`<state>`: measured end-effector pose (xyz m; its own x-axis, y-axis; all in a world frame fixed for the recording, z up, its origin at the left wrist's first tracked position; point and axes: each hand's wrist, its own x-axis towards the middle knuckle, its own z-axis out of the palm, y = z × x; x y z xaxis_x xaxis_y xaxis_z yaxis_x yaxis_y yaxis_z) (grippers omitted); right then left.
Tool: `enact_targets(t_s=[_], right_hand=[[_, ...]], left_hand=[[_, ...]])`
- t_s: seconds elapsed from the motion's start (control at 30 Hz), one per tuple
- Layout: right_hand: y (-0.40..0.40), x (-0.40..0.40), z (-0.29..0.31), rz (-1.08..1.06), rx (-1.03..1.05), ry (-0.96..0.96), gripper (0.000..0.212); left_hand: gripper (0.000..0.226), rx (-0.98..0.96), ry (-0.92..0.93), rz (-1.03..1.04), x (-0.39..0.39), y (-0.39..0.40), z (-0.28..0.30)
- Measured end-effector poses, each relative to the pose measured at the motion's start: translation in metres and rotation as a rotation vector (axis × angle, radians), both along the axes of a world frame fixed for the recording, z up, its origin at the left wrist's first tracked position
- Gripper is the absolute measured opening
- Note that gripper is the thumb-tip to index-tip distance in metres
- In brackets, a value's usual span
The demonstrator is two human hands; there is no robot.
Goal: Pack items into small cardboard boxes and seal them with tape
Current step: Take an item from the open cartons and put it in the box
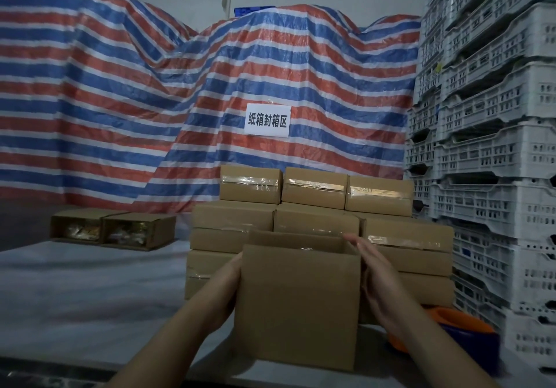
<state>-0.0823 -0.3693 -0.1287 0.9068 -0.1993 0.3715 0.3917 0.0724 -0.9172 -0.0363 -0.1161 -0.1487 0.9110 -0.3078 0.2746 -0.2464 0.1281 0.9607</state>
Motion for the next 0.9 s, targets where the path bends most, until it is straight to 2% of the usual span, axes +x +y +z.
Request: enact_targets(t_s=[0.33,0.47,0.53,0.63,0.77,0.9], right_hand=[[0.009,0.006,-0.004,-0.019,-0.049,-0.041,0.032],[0.013,0.004,-0.006,-0.024,-0.113,-0.036,0.024],[0.013,0.005,-0.010,-0.041,-0.160,0.004,0.035],[0.013,0.008,-0.013,-0.052,-0.193,0.164,0.070],[0.011,0.011,-0.022,-0.139,-0.093,0.195,0.071],[0.013,0.008,-0.030,-0.161,-0.044,0.166,0.087]], left_hand=[[0.031,-0.072,-0.018,0.002,-0.003,0.000,-0.001],[0.031,-0.100,0.040,0.012,-0.001,-0.002,0.002],[0.032,-0.095,0.057,-0.002,0.000,-0.004,0.004],[0.031,-0.094,0.054,-0.002,0.001,-0.004,0.003],[0.024,-0.093,-0.004,0.023,0.001,-0.004,0.001],[0.025,-0.128,0.036,0.080,-0.002,-0.009,-0.001]])
